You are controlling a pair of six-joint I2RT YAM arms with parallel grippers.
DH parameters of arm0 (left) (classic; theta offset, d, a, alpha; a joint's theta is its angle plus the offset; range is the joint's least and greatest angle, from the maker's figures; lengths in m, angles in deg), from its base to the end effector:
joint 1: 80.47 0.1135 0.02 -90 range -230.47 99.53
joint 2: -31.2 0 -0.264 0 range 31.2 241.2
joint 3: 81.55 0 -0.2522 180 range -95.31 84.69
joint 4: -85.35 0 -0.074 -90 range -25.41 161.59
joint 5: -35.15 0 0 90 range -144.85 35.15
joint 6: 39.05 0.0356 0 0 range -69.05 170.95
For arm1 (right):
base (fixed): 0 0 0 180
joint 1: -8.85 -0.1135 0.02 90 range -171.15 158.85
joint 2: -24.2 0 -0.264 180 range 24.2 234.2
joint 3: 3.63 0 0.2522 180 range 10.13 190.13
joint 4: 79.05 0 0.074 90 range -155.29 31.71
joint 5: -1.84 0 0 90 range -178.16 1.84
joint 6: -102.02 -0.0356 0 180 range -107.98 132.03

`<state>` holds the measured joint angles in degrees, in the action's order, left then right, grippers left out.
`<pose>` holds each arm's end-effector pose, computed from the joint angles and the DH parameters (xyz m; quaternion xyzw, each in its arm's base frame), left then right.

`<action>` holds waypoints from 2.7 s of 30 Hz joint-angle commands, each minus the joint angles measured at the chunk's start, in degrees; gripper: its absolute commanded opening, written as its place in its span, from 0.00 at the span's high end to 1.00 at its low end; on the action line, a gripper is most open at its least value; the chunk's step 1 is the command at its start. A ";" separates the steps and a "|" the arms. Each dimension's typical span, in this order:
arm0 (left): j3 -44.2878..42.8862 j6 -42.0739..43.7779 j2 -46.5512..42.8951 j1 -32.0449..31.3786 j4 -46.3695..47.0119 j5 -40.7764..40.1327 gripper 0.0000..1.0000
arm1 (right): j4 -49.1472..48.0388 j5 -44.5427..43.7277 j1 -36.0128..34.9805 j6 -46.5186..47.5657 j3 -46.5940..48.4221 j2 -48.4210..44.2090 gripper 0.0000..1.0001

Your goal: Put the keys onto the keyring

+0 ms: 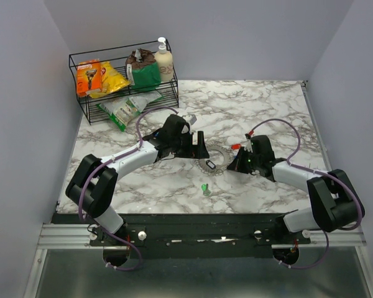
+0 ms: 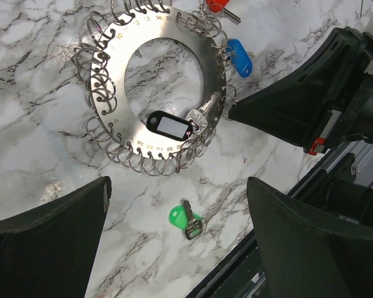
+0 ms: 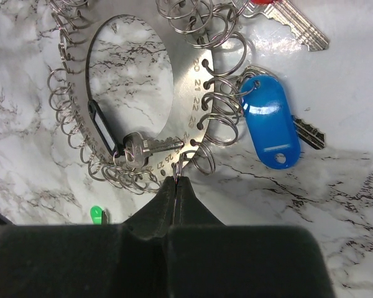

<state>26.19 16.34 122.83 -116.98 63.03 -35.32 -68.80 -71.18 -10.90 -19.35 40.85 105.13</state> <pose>0.2708 -0.2153 0.2222 0.0843 0.8979 -0.3604 0.2381 0.2368 0.0961 0.1457 0.0389 0.9201 0.2812 0.2700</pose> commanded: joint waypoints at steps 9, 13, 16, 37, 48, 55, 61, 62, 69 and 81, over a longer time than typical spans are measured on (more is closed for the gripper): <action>-1.97 2.62 -1.20 -0.31 -2.25 -2.04 0.01 | -0.53 5.18 0.24 10.80 1.54 -4.46 0.99; -1.97 2.71 -1.46 -0.31 -2.52 -2.39 0.01 | 1.48 3.34 0.15 10.29 2.41 -3.94 0.99; -1.97 2.71 -1.46 -0.32 -2.43 -2.48 0.01 | 2.98 2.02 0.15 9.23 3.82 -2.00 0.99; -1.35 7.54 -5.41 -0.31 -1.20 0.51 0.01 | 2.98 12.20 0.24 15.73 5.67 -8.06 0.99; 0.58 11.58 -14.38 -0.40 2.67 2.88 0.02 | 3.24 17.04 0.15 17.40 6.63 -11.31 0.99; -1.35 14.48 -17.19 -0.31 1.09 5.08 0.04 | 5.35 18.09 0.15 18.28 10.93 -13.60 0.99; -3.46 17.82 -19.74 -0.31 -1.55 6.66 0.04 | 7.46 21.08 0.15 20.91 14.45 -16.41 0.99; -3.72 18.43 -20.44 -0.40 -1.99 7.27 0.04 | 7.55 22.39 0.15 21.53 14.72 -16.85 0.99; -5.92 20.63 -22.99 0.04 -1.90 16.23 0.08 | 8.16 30.47 0.24 22.15 17.97 -20.10 0.99; -8.74 17.65 -22.82 0.04 1.87 31.53 0.34 | 8.26 41.64 0.15 18.90 23.77 -22.56 0.99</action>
<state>19.11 35.45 100.60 -116.96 62.57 -10.62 -59.64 -35.27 -10.92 1.35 61.96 84.25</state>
